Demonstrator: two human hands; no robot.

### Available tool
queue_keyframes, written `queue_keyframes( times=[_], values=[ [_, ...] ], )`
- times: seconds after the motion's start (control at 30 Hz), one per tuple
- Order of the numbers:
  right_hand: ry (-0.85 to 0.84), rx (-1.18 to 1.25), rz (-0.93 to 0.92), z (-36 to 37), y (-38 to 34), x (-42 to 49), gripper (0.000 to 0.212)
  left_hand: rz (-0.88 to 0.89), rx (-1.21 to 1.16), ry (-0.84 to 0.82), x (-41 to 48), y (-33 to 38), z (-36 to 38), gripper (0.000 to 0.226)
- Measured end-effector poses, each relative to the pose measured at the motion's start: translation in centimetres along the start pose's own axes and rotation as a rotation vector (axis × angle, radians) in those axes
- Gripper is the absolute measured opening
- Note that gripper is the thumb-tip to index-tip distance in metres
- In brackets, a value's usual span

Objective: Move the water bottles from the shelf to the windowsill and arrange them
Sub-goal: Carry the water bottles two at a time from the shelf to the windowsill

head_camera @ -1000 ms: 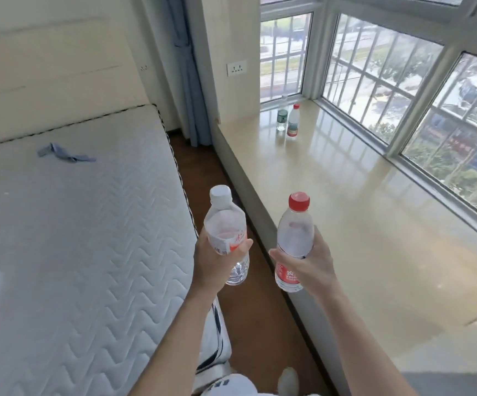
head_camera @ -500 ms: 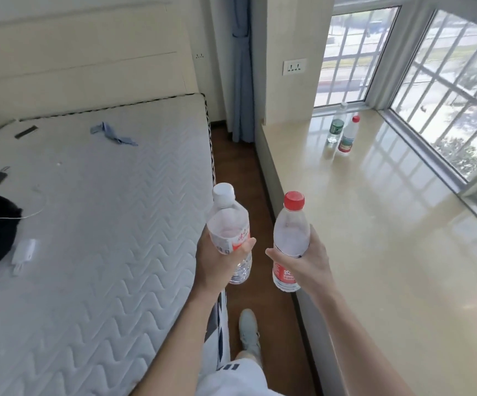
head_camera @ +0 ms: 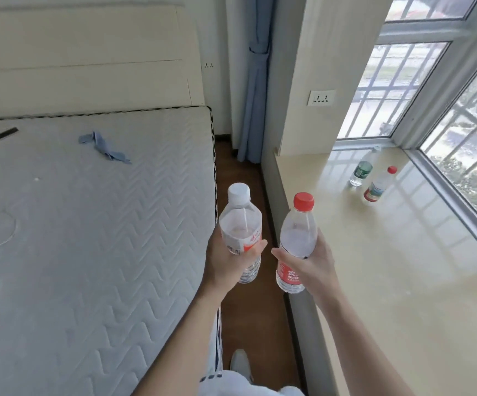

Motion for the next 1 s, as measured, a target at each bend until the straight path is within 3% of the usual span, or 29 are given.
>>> queue_keyframes(
  times=[0.13, 0.4, 0.57, 0.87, 1.0],
  values=[
    [0.031, 0.026, -0.013, 1.8, -1.1, 6.8, 0.054, 0.002, -0.028, -0.004, 6.9, -0.2, -0.6, 0.059],
    [0.027, 0.017, 0.024, 4.4, 0.0, 16.6, 0.069, -0.054, -0.060, -0.009, 16.9, -2.1, -0.9, 0.060],
    [0.024, 0.011, 0.007, 5.0, 0.4, 23.7, 0.067, -0.058, -0.052, -0.017, 23.8, -2.6, 0.2, 0.063],
    [0.117, 0.071, -0.010, 2.5, 1.2, 40.7, 0.083, -0.041, 0.051, -0.070, 40.5, -1.7, 6.5, 0.063],
    [0.184, 0.101, -0.014, -0.5, 1.1, 48.1, 0.073, -0.027, 0.088, -0.126, 47.7, 0.1, 11.0, 0.064]
  ],
)
Point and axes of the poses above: each hand's wrist, its own x-axis towards the middle knuckle, its own z-axis out of the palm, y = z × x, the point moved 3 cm from there along x, towards the middle knuckle, and after that the axes turned 4 degrees about -z, right-handed, at the moved point
